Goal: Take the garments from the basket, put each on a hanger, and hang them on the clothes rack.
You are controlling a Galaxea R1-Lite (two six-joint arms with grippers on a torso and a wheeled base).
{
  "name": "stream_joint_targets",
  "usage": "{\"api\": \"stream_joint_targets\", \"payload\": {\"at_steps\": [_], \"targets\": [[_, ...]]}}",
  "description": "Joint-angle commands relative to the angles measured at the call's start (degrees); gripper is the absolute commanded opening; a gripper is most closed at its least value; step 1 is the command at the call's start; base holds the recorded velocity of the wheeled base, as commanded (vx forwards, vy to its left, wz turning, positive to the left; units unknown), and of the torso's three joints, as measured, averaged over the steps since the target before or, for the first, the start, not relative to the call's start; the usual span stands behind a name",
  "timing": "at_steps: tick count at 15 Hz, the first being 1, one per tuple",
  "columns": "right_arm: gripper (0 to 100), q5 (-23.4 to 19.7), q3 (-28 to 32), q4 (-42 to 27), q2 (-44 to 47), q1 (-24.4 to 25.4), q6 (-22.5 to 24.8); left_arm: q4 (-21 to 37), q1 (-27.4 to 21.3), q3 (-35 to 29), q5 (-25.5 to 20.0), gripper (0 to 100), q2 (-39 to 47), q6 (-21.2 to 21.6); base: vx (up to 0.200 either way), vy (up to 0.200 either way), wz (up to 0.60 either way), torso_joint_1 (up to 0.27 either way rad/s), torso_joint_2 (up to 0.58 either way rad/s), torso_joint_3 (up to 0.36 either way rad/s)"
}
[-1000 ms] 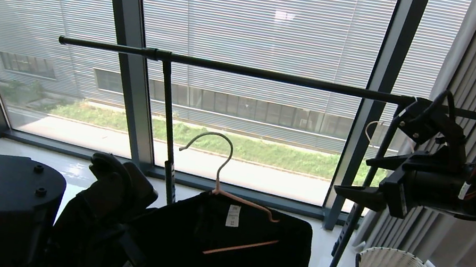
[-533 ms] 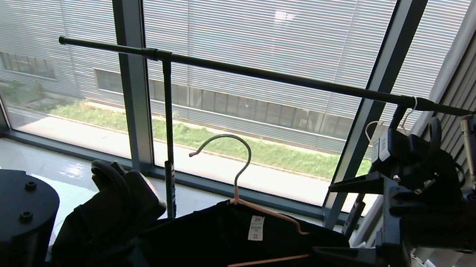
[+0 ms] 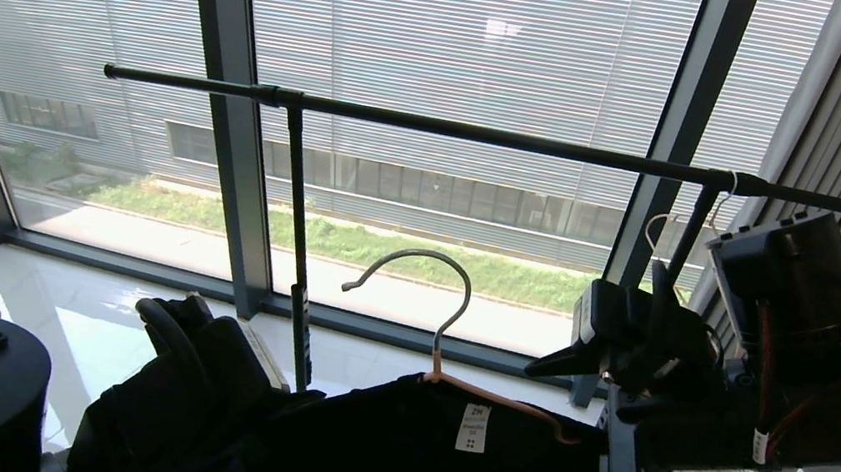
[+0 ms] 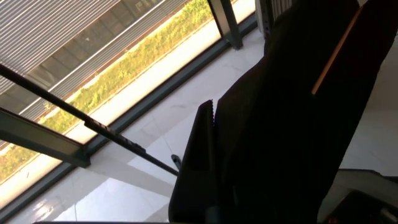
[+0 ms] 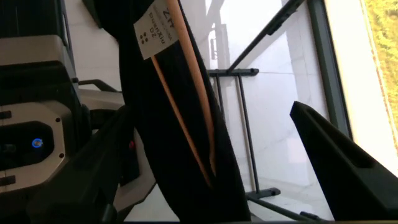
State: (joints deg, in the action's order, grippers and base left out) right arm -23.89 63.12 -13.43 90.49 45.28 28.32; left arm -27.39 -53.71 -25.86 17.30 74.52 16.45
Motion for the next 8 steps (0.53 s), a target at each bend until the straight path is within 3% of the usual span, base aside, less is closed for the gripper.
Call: {"api": "stream_joint_targets", "payload": {"at_steps": [1, 8], "targets": [[100, 0.1, 0.1, 0.0, 1.4, 0.7, 0.0, 0.0, -0.1, 0.0, 0.1, 0, -0.5, 0.1, 0.000, 0.000, 0.00, 0.000, 0.00, 0.000], [100, 0.8, 1.6, 0.0, 3.6, 2.0, -0.1, -0.1, -1.7, -0.1, 0.1, 0, -0.3, 0.3, 0.000, 0.000, 0.00, 0.000, 0.00, 0.000]]}}
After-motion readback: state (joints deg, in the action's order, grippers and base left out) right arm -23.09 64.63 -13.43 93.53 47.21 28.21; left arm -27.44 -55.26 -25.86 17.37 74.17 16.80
